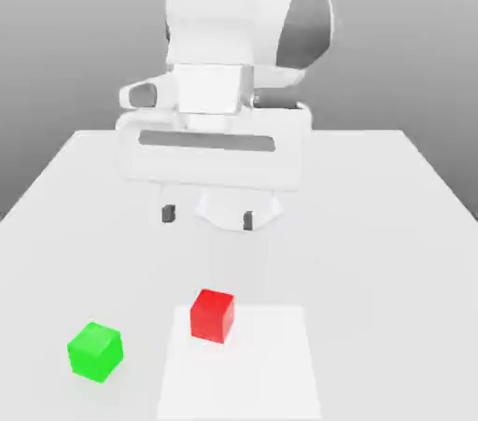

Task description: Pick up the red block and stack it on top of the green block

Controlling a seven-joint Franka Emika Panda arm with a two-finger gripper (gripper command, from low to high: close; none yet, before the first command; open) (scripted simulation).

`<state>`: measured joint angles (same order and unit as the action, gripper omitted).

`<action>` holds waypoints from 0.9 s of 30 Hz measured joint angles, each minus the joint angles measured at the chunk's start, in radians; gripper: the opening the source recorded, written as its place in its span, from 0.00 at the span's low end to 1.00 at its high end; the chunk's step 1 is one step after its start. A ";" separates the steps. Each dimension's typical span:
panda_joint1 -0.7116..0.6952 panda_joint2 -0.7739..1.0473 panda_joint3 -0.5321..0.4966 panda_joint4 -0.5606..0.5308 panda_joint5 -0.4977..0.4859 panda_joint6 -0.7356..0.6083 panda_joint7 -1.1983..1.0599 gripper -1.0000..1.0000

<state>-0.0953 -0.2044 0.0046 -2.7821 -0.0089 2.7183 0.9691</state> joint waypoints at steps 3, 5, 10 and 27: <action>-0.010 0.143 -0.006 -0.074 0.006 0.102 0.023 0.50; -0.013 0.224 -0.005 -0.078 0.010 0.167 0.026 0.50; -0.013 0.400 -0.005 -0.058 0.011 0.317 0.026 0.00; -0.086 0.173 -0.038 -0.016 0.020 0.048 -0.002 0.00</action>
<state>-0.1817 -0.0314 -0.0334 -2.7976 0.0106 2.7664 0.9671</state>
